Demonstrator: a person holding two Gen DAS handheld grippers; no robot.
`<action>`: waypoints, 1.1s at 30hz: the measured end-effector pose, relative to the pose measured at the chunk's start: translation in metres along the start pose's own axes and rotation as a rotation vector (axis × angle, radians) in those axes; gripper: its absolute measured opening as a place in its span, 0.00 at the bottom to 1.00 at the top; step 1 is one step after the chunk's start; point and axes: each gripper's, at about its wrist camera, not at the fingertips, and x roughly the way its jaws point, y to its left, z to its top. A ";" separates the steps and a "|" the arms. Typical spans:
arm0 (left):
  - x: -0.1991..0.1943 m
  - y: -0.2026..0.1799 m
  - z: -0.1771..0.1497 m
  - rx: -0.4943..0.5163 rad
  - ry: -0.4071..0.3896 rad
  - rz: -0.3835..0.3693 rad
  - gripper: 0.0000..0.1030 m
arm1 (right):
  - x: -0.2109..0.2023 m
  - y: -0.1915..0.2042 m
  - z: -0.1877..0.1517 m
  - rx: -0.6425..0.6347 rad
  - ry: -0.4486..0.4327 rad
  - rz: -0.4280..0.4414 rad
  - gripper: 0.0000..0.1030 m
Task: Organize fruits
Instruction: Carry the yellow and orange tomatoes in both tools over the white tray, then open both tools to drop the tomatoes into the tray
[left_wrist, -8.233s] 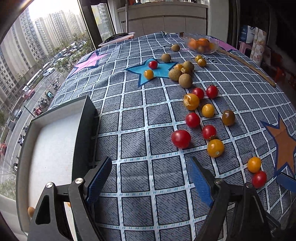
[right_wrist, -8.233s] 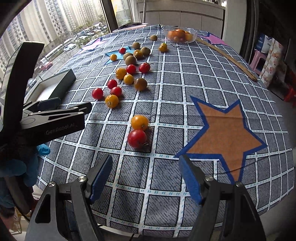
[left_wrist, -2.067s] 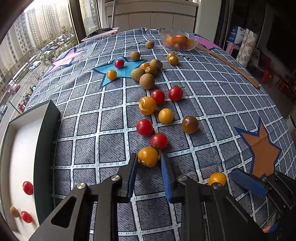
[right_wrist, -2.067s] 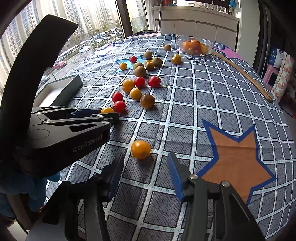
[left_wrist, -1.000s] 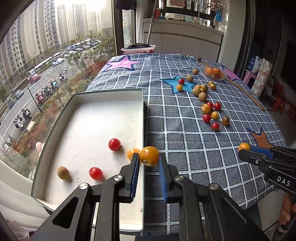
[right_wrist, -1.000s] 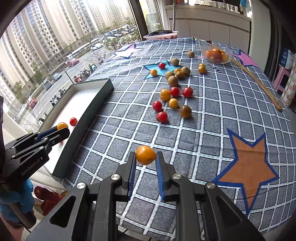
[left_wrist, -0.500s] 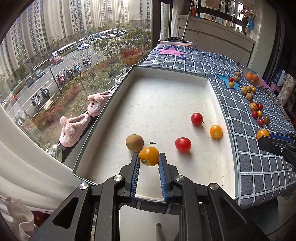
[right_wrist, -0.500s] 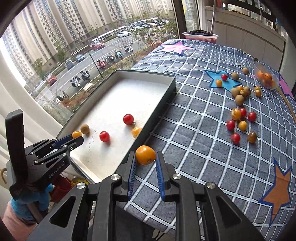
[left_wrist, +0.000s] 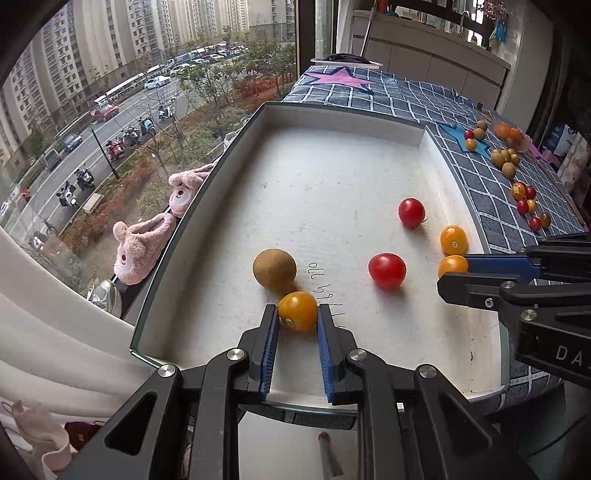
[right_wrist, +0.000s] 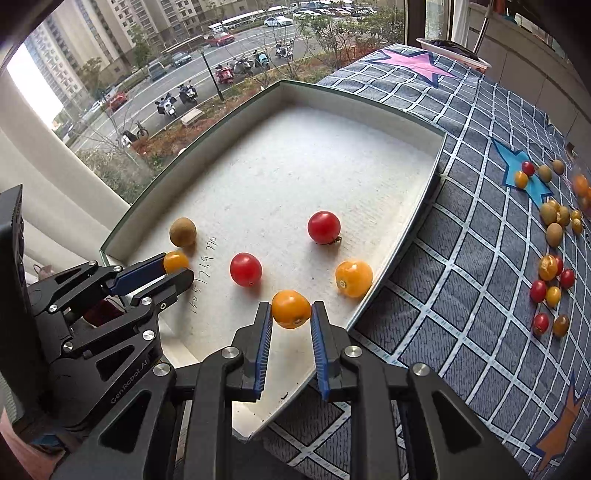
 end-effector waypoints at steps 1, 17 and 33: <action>0.000 0.000 0.000 0.001 0.001 0.000 0.22 | 0.004 0.002 0.002 -0.004 0.015 -0.004 0.22; 0.000 0.002 -0.001 -0.010 -0.007 0.002 0.22 | -0.019 0.004 0.008 -0.023 -0.050 -0.021 0.61; -0.023 -0.025 0.013 0.022 -0.069 0.011 0.76 | -0.071 -0.057 -0.027 0.119 -0.181 -0.064 0.76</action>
